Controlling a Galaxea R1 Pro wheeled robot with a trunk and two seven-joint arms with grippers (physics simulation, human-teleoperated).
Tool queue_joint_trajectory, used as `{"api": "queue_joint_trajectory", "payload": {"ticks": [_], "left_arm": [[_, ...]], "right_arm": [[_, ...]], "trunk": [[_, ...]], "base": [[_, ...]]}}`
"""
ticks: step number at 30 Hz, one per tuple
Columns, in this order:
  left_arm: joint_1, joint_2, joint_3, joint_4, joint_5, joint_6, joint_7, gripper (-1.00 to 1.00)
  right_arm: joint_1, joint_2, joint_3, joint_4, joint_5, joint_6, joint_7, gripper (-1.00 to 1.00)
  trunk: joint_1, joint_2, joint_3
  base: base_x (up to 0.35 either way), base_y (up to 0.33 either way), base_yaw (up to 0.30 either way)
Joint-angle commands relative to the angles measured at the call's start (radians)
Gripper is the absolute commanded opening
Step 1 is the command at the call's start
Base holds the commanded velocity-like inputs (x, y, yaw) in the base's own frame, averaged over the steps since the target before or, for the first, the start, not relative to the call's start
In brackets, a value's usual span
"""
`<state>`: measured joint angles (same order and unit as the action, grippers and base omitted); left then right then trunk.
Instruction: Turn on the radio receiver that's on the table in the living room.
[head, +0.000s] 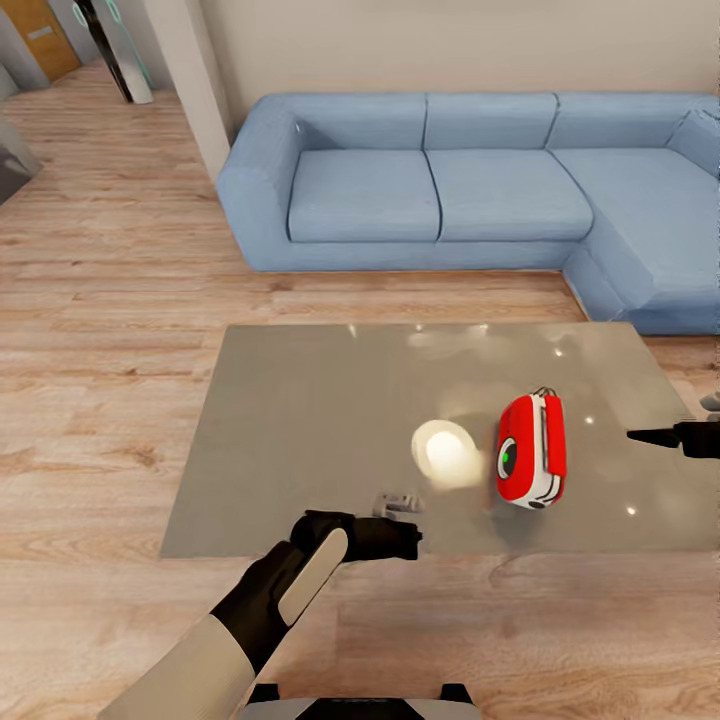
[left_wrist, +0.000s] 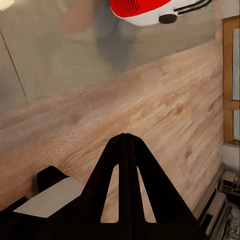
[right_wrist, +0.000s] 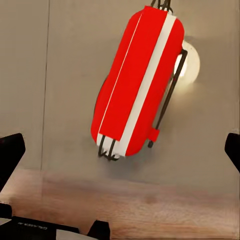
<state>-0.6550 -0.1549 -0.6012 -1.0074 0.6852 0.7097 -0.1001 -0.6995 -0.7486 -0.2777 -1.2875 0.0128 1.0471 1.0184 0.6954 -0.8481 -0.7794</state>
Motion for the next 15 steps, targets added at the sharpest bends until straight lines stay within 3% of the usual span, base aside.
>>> {"api": "queue_joint_trajectory", "payload": {"ticks": [1, 15], "left_arm": [[0.0, 0.0, 0.0, 0.0, 0.0, -0.001, 0.0, -1.0], [0.0, 0.001, 0.001, 0.003, 0.003, -0.009, 0.002, -1.0]], "right_arm": [[0.0, 0.0, 0.0, -0.001, 0.0, 0.0, 0.0, 1.0], [0.0, 0.0, 0.0, -0.004, 0.001, 0.0, -0.001, 1.0]], "trunk": [[0.0, 0.0, 0.0], [0.0, 0.0, 0.0]], "base": [[-0.346, 0.0, 0.0], [-0.32, 0.0, 0.0]]}}
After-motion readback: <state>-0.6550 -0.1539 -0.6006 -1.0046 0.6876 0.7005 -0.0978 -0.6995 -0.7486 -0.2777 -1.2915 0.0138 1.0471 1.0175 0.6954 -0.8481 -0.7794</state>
